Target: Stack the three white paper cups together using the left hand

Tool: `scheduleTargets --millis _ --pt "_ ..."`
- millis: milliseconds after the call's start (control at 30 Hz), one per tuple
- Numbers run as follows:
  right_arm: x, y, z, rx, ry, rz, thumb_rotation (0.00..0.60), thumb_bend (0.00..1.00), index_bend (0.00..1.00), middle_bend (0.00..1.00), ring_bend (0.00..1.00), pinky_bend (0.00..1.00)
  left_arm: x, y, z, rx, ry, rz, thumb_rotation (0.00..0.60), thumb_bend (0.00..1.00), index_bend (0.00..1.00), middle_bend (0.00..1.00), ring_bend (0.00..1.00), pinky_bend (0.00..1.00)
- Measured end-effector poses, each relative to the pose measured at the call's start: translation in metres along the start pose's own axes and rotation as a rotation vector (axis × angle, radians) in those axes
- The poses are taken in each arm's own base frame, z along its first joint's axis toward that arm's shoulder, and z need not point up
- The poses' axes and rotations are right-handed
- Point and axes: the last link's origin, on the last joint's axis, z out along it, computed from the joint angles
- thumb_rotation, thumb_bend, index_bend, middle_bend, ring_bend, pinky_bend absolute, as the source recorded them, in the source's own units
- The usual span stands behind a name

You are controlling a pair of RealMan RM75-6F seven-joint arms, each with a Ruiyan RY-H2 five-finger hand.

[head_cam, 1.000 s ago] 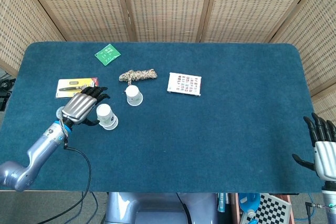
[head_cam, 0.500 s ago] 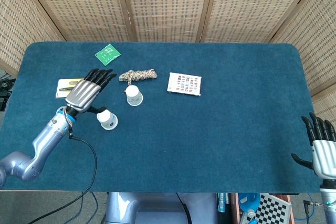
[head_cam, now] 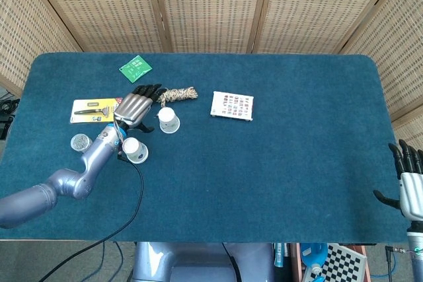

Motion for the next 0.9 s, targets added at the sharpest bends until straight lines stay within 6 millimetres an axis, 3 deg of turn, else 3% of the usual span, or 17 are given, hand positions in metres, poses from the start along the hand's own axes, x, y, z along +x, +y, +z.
scheduleTargets --millis 200,433,900 --pt "0.000 0.002 0.001 -0.007 -0.001 0.001 0.600 0.00 0.00 0.00 0.00 0.00 -0.012 0.004 0.013 0.012 -0.023 -0.003 0.600 0.23 0.03 0.04 0.03 0.14" --pt "-0.002 0.004 0.002 -0.017 -0.007 -0.004 0.600 0.00 0.00 0.00 0.00 0.00 -0.022 0.008 0.027 0.028 -0.046 0.001 0.600 0.23 0.16 0.22 0.18 0.28" --pt "-0.003 0.008 0.006 -0.035 -0.014 -0.003 0.600 0.00 0.00 0.00 0.00 0.00 -0.028 0.021 0.047 0.053 -0.007 -0.004 0.600 0.23 0.41 0.45 0.36 0.38"
